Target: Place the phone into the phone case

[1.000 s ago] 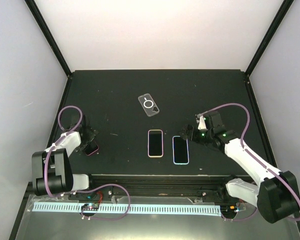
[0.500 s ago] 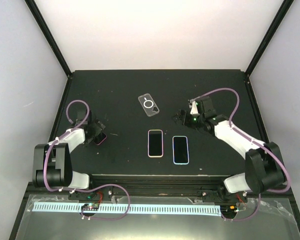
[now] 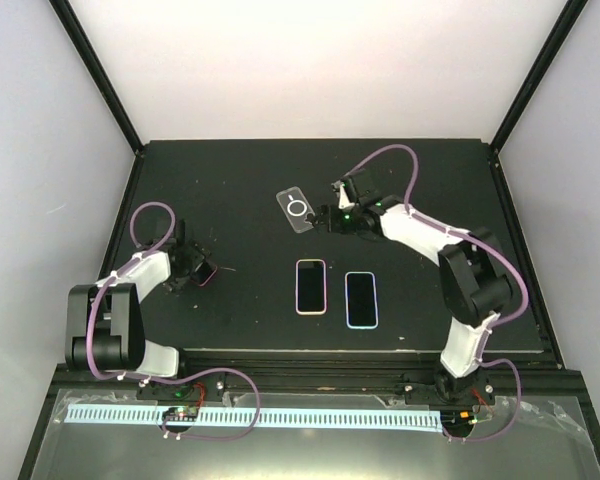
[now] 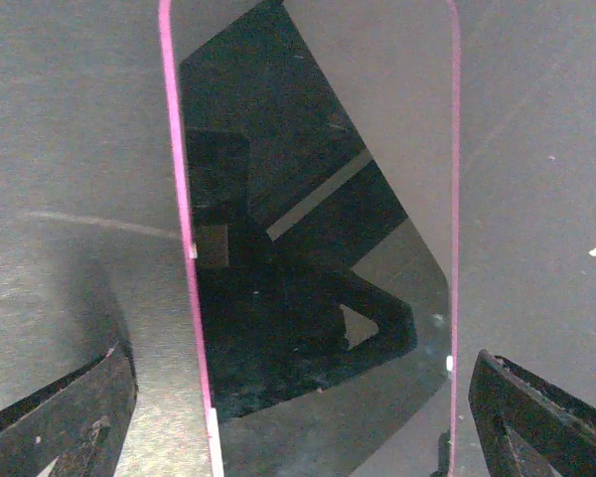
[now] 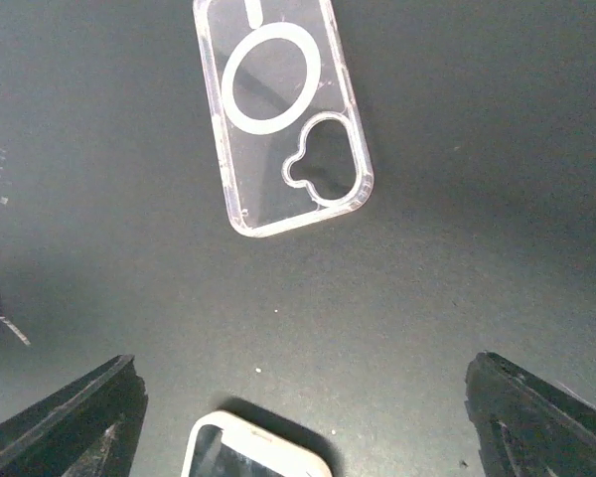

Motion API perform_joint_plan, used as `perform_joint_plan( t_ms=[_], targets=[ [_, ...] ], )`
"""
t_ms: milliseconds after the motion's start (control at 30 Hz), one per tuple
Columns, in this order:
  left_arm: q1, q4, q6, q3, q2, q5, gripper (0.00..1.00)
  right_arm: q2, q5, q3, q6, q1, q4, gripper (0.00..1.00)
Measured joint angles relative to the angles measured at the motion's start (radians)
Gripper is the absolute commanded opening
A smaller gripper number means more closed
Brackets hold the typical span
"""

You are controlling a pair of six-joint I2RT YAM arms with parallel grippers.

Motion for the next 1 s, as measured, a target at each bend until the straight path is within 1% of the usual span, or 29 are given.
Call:
perform_joint_plan(
  t_ms=[167, 533, 767, 1000],
  targets=[
    [0.033, -0.053, -0.027, 0.017, 0.005, -0.002, 0.95, 0.144, 0.088, 0.150, -0.051, 0.064, -0.087, 0.96],
    [0.059, -0.104, -0.026, 0.079, 0.058, -0.002, 0.98, 0.414, 0.241, 0.465, -0.135, 0.151, -0.249, 1.00],
    [0.065, -0.102, -0.011, 0.089, 0.075, -0.001, 0.98, 0.491, 0.325, 0.558, -0.165, 0.161, -0.306, 1.00],
    [0.065, -0.093, 0.000, 0.107, 0.097, 0.010, 0.97, 0.567, 0.336, 0.654, -0.202, 0.158, -0.346, 0.99]
  ],
)
